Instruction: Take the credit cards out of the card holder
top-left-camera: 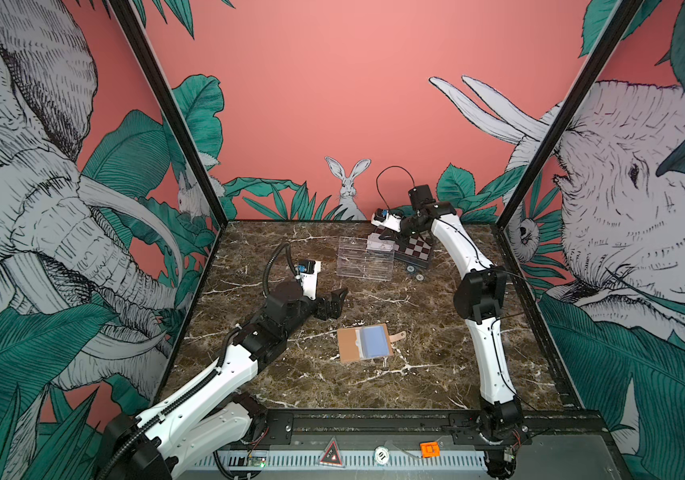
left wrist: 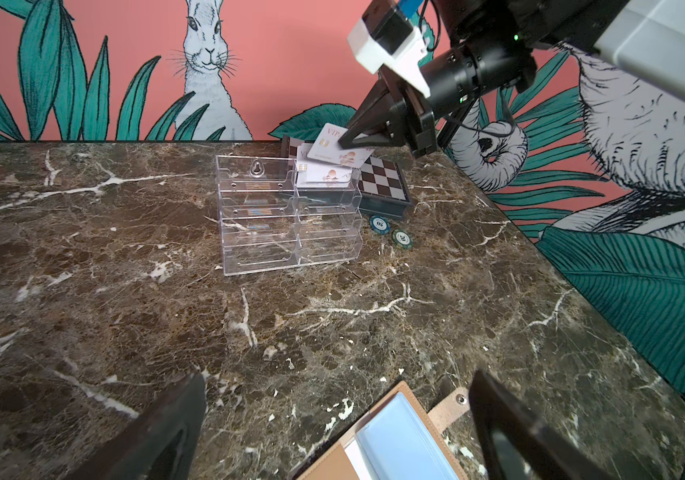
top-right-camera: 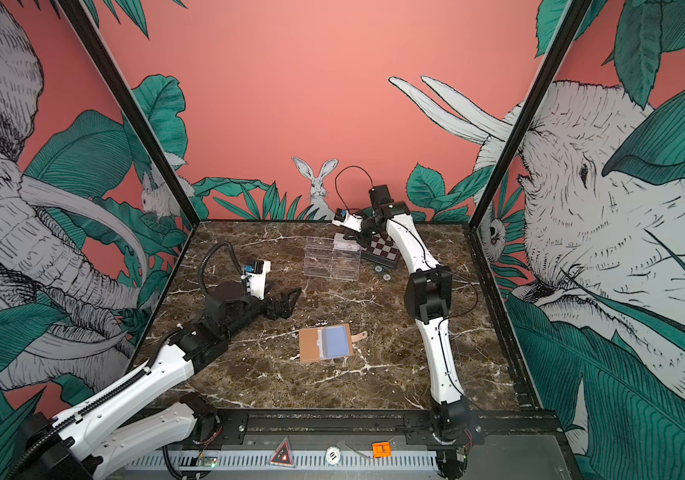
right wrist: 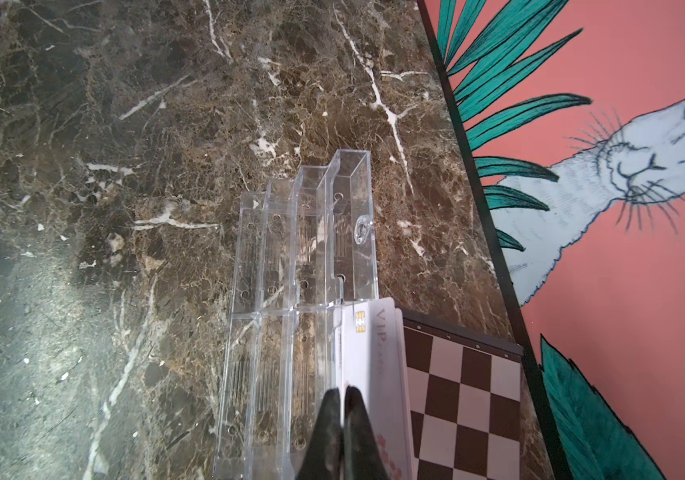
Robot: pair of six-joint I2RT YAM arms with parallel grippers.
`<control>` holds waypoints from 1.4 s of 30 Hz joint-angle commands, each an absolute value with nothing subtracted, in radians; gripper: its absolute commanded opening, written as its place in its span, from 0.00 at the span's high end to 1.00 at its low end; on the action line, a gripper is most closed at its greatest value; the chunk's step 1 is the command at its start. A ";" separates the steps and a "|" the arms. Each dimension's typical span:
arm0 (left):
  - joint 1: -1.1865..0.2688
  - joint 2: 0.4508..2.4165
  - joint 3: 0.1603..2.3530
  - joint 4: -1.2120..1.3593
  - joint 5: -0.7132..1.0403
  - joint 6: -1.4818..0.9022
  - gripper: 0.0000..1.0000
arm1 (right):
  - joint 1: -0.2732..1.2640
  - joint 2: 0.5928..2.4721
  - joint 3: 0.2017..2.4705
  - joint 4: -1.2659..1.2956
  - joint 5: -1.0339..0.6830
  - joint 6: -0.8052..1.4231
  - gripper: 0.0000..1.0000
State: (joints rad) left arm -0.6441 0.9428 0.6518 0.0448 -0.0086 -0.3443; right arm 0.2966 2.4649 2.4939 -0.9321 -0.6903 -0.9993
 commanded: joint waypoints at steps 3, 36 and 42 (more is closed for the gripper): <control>-0.638 0.929 0.669 0.060 -0.017 -0.348 0.01 | 0.304 2.487 2.525 -0.902 -0.681 -1.015 1.00; -0.638 0.931 0.650 0.077 0.008 -0.383 0.01 | 0.333 2.451 2.491 -0.892 -0.558 -1.105 1.00; -0.638 0.931 0.647 0.075 0.007 -0.384 0.01 | 0.333 2.470 2.488 -0.891 -0.577 -1.089 1.00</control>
